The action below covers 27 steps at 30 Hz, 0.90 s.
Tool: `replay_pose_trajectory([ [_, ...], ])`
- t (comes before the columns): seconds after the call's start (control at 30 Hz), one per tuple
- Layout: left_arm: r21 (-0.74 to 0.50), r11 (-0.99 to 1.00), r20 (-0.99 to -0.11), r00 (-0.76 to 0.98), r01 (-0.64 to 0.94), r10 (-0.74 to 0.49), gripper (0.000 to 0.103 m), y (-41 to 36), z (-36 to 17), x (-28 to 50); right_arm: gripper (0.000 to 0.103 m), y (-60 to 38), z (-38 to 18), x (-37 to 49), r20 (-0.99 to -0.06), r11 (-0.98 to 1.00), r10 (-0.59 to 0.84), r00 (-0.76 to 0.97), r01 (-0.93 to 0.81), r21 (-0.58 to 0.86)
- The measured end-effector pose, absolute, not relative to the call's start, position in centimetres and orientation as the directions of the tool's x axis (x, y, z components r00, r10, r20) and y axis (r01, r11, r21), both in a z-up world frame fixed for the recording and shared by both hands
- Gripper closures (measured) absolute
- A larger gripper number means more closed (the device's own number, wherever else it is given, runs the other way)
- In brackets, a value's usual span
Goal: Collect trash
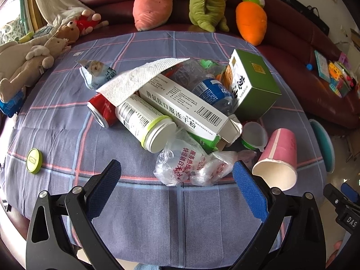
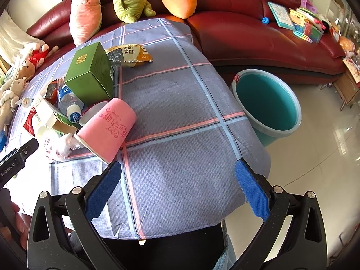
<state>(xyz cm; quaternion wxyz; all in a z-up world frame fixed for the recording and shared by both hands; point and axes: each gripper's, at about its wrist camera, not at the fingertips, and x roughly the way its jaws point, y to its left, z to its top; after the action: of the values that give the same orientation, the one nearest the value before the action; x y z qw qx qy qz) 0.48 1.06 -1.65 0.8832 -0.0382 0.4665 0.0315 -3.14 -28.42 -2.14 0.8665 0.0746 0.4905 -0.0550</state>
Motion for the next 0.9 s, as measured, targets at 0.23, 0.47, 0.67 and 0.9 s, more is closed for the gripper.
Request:
replay_pose_trajectory([
  [0.23,-0.051,0.994,-0.841,0.541,-0.092,0.007,0.004,1.7,-2.5,1.4,0.006,-28.1,-2.4,-1.9,-0.868,0.986,-0.012,0.497,0.148,0.071],
  [0.47,-0.132,0.983,-0.859,0.509,-0.129,-0.049,0.004,3.8,-1.4,4.4,0.006,-28.0,-2.2,-0.2,-0.865,0.987,0.015,0.502,0.133,0.095],
  [0.67,-0.147,0.982,-0.866,0.495,-0.121,-0.068,0.005,2.2,-0.3,7.7,0.006,-28.2,-2.1,1.4,-0.859,0.987,0.040,0.511,0.113,0.113],
  [0.9,-0.148,0.973,-0.910,0.409,-0.178,-0.063,0.035,1.5,-2.8,10.4,0.006,-29.3,-2.6,2.8,-0.864,0.984,0.063,0.500,0.112,0.137],
])
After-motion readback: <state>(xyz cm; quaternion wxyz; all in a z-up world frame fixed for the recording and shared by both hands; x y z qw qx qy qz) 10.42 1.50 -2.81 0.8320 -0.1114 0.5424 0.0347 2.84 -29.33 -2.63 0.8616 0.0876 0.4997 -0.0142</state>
